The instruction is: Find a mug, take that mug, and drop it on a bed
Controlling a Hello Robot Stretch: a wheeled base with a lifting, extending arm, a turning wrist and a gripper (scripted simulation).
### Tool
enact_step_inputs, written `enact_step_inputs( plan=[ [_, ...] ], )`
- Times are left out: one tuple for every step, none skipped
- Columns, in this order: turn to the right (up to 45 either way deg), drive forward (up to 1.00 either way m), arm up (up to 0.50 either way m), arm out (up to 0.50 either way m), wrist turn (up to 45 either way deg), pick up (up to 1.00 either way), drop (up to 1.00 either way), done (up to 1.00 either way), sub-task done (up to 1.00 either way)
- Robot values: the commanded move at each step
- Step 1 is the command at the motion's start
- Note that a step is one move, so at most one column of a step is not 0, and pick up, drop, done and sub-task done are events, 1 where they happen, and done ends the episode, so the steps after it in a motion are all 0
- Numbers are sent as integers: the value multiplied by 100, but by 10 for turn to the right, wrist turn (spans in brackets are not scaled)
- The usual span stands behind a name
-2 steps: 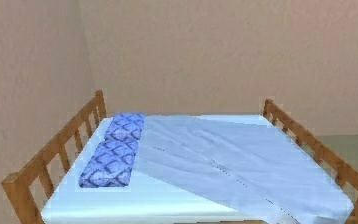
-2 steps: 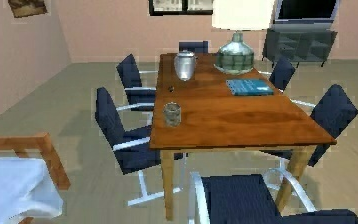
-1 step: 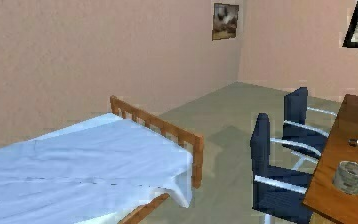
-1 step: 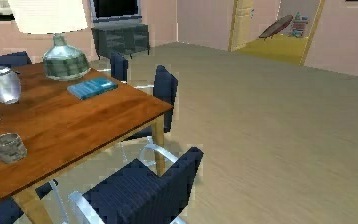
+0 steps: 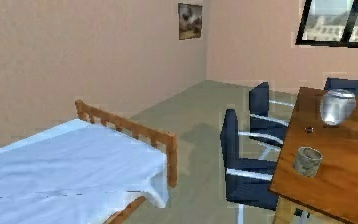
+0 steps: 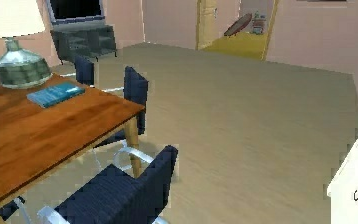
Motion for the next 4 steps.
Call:
enact_step_inputs(
  plan=[
    [0,40,0,0,0,0,0,0,0],
    [-300,0,0,0,0,0,0,0,0],
    [0,0,50,0,0,0,0,0,0],
    [0,0,36,0,0,0,0,0,0]
  ],
)
